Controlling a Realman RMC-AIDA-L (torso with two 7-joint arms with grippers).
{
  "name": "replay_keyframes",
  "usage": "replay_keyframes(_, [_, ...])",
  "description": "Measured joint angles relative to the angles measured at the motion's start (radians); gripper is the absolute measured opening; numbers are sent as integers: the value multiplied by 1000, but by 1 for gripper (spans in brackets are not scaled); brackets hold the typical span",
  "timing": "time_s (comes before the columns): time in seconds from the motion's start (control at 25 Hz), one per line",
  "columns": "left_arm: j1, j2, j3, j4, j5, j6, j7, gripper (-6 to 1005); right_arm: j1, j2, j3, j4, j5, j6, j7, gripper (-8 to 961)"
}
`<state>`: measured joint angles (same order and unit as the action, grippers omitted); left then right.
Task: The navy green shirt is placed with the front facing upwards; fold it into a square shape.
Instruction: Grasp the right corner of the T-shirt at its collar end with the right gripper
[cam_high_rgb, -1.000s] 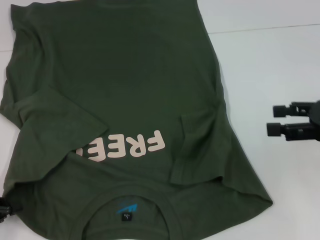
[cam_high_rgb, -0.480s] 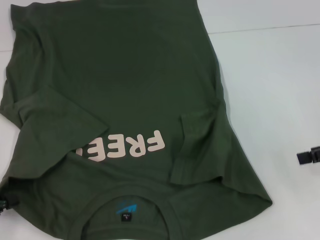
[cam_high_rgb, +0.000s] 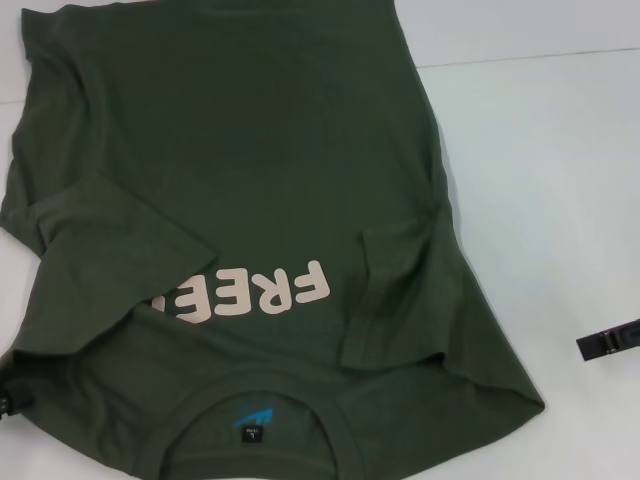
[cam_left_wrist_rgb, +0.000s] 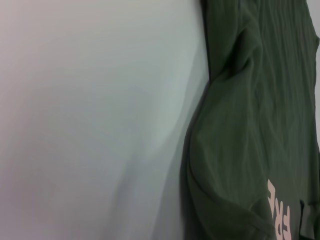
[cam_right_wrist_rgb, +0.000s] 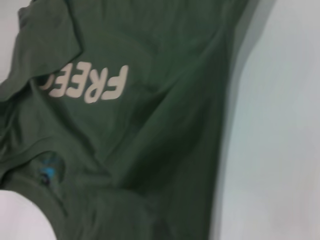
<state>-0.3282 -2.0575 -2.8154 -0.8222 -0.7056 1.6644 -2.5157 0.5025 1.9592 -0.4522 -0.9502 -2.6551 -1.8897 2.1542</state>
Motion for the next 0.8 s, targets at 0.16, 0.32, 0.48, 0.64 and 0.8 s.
replay_keyframes(0.16, [0,1,-2,0,0,0,0,23,8,0,-20,54,-1,3,-2,857])
replay_keyframes(0.32, [0,3,-1,0,0,1,2,23,9,5,-38,97,1,19,-22,857])
replay_keyframes(0.48, [-1,5,-2,0,0,2,2,23,2,15,-36,124,7,41,-65,857])
replay_keyframes(0.64, [-4,7,-3,0,0,1,3,23,1,16,-34,170,9,71,-73,856])
replay_keyframes(0.8, [-6,7,-3,0,0,1,3,23,5,15,-31,200,9,90,-77,856])
